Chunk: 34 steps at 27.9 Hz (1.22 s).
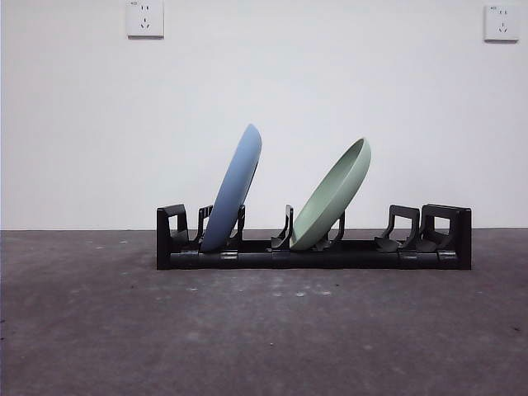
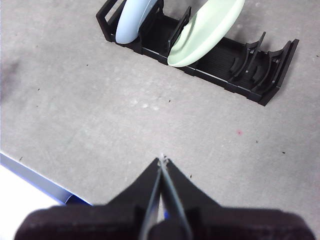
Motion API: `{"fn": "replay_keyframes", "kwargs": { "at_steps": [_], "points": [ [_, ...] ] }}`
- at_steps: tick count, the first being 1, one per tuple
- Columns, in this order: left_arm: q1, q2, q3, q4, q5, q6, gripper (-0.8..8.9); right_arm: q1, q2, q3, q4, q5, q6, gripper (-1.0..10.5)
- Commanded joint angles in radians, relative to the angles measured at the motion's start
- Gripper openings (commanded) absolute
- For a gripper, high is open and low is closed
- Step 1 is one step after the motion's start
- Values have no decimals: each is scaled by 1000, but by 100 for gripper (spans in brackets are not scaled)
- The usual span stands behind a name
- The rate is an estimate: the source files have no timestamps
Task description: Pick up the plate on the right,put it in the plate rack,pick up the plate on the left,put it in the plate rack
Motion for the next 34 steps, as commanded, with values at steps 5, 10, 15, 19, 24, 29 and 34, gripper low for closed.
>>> {"fn": "replay_keyframes", "kwargs": {
  "at_steps": [5, 10, 15, 19, 24, 29, 34],
  "points": [
    [3, 4, -8, 6, 5, -6, -4, -171, -110, -19, 257, 19, -148, 2],
    [3, 4, -8, 6, 5, -6, -4, -468, -339, -222, 559, -78, -179, 2],
    [3, 4, -8, 6, 5, -6, -4, -610, -563, -606, 838, -110, -223, 2],
    [3, 4, -8, 6, 5, -6, -4, -636, -698, -872, 992, -136, -217, 2],
    [3, 4, -8, 6, 5, -6, -4, -642, -855, -1176, 1115, -135, -216, 2],
    [3, 4, -8, 6, 5, -6, -4, -642, -974, -1369, 1123, -124, -198, 2],
    [3, 4, -8, 6, 5, -6, -4, -642, -1023, -1481, 1130, -121, -190, 2]
  ]
}}
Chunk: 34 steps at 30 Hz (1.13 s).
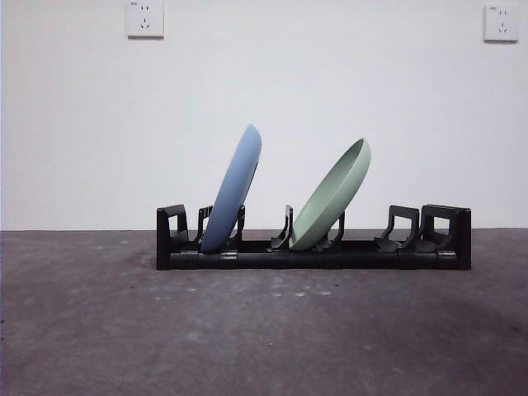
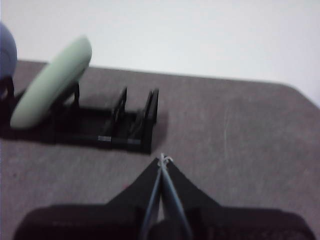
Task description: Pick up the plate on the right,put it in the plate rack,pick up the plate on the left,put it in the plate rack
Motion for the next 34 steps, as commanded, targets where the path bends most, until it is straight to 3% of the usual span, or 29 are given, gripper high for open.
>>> {"fn": "replay_keyframes", "kwargs": {
  "at_steps": [1, 34],
  "points": [
    [3, 0, -8, 5, 5, -6, -4, -1, -3, -41, 15, 3, 16, 2],
    [3, 1, -8, 5, 5, -6, -4, 0, -2, -97, 9, 0, 34, 2]
  ]
}}
